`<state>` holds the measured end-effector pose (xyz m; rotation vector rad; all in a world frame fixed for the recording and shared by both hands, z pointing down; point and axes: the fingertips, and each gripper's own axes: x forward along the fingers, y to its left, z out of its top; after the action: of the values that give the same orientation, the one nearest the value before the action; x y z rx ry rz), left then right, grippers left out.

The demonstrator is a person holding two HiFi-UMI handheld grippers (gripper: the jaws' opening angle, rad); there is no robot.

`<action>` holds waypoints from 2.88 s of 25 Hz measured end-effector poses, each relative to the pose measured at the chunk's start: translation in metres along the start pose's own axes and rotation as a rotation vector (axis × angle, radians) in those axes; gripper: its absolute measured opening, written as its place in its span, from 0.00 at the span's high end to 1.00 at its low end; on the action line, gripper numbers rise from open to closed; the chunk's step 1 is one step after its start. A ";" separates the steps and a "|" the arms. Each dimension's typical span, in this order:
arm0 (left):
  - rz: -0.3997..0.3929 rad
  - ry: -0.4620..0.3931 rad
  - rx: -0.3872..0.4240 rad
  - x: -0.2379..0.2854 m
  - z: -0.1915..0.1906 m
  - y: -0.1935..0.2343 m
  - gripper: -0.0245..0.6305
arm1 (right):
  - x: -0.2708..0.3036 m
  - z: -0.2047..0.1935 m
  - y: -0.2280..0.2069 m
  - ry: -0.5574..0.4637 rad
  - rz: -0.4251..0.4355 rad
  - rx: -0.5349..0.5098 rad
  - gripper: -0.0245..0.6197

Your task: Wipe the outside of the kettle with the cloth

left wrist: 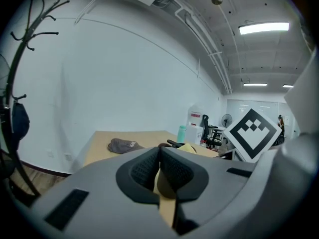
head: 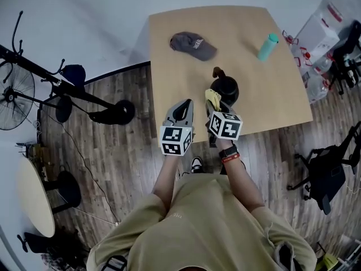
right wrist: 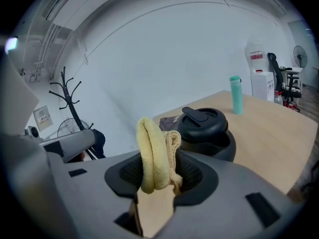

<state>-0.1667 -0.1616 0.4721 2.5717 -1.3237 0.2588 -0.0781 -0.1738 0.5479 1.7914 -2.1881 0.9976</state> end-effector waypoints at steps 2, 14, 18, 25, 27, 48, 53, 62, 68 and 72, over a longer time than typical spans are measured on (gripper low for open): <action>0.014 0.003 -0.004 -0.001 -0.002 0.004 0.93 | 0.010 -0.001 -0.002 0.006 -0.012 0.010 0.71; 0.031 0.020 0.000 0.001 -0.008 0.004 0.93 | 0.030 -0.008 -0.018 0.033 -0.076 0.052 0.71; 0.030 0.024 0.000 0.003 -0.009 -0.001 0.93 | 0.027 -0.012 -0.025 0.044 -0.094 0.051 0.71; 0.033 0.046 0.010 0.008 -0.015 -0.013 0.93 | 0.019 -0.019 -0.035 0.062 -0.080 0.028 0.71; 0.031 0.045 0.010 0.011 -0.014 -0.018 0.93 | 0.016 -0.020 -0.038 0.072 -0.068 0.017 0.71; 0.108 0.051 -0.006 0.052 -0.014 -0.056 0.93 | -0.018 -0.025 -0.086 0.175 0.144 -0.192 0.72; 0.131 0.056 -0.014 0.061 -0.019 -0.068 0.93 | -0.023 -0.024 -0.098 0.200 0.184 -0.225 0.72; 0.147 0.057 -0.016 0.078 -0.024 -0.093 0.93 | -0.031 -0.017 -0.127 0.218 0.214 -0.271 0.72; 0.168 0.057 -0.022 0.088 -0.024 -0.101 0.93 | -0.034 -0.006 -0.147 0.206 0.206 -0.329 0.72; 0.188 0.061 -0.029 0.092 -0.024 -0.100 0.93 | -0.034 0.004 -0.158 0.195 0.172 -0.401 0.72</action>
<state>-0.0330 -0.1700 0.5069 2.3978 -1.5362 0.3457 0.0769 -0.1589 0.5907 1.2947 -2.2476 0.6643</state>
